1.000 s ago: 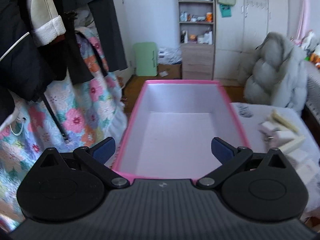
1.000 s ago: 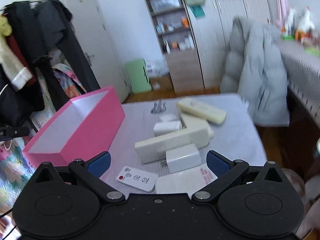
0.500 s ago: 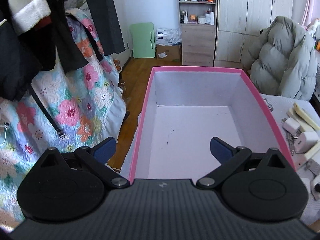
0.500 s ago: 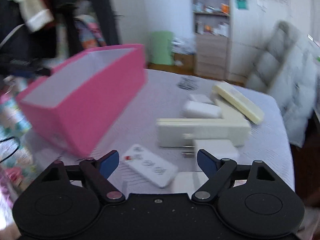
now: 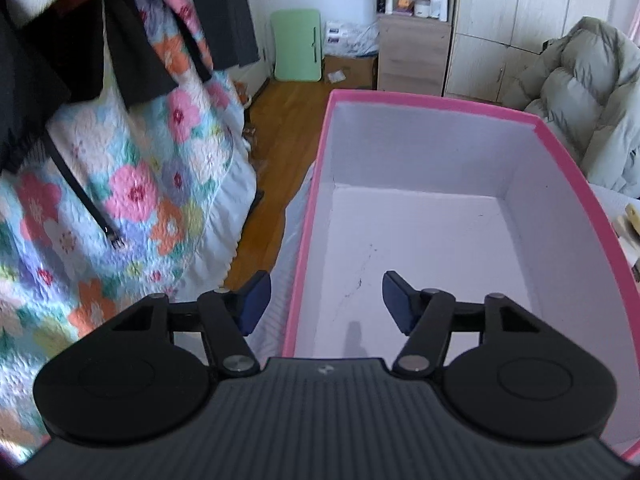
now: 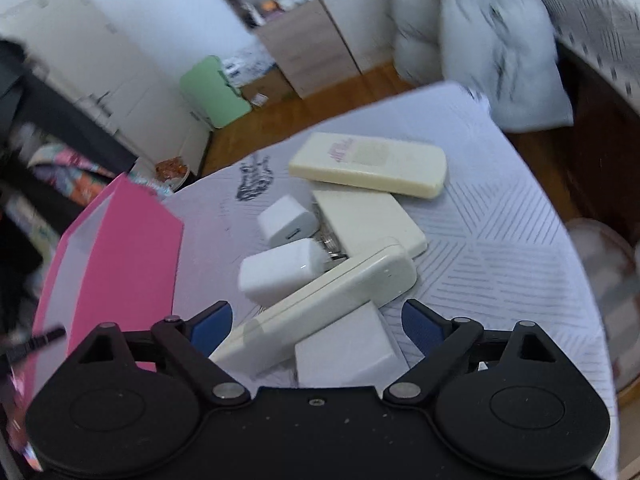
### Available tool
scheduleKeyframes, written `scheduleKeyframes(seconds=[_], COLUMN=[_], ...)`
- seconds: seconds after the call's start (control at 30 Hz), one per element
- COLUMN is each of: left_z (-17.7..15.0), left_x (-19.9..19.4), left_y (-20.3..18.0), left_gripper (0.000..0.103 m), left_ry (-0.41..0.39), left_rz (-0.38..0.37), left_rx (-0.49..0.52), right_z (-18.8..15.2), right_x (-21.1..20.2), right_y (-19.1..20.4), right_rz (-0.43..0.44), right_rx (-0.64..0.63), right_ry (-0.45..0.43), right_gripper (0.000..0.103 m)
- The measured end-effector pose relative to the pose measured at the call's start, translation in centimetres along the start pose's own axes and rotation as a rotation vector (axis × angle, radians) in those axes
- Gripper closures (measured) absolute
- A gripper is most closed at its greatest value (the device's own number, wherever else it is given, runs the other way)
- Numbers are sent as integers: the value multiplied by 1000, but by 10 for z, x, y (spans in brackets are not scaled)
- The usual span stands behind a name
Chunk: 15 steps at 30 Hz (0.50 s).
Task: Organize rigid objects
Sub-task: 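Grip the pink box wall with the left tool while the right tool reaches a white remote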
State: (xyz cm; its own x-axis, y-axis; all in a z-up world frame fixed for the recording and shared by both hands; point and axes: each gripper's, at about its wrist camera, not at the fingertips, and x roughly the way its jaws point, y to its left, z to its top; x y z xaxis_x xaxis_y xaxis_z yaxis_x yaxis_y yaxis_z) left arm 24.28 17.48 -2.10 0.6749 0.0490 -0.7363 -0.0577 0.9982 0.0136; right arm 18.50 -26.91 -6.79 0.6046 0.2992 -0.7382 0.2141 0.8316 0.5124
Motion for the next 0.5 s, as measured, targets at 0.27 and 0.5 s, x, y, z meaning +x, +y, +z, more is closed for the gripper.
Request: scheduleKeyframes(seconds=[0.27, 0.5], left_z=[5, 29], left_x=[2, 16], left_y=[-10, -2], left_gripper=[65, 70], left_ry=[-11, 17], left_rz=[17, 8], left_rx=[102, 77], right_z=[-6, -13], right_x=[25, 24], right_y=[13, 20], right_rz=[-47, -97], right_rx=[-21, -83], right_ry=[3, -17], right_gripper=[6, 8])
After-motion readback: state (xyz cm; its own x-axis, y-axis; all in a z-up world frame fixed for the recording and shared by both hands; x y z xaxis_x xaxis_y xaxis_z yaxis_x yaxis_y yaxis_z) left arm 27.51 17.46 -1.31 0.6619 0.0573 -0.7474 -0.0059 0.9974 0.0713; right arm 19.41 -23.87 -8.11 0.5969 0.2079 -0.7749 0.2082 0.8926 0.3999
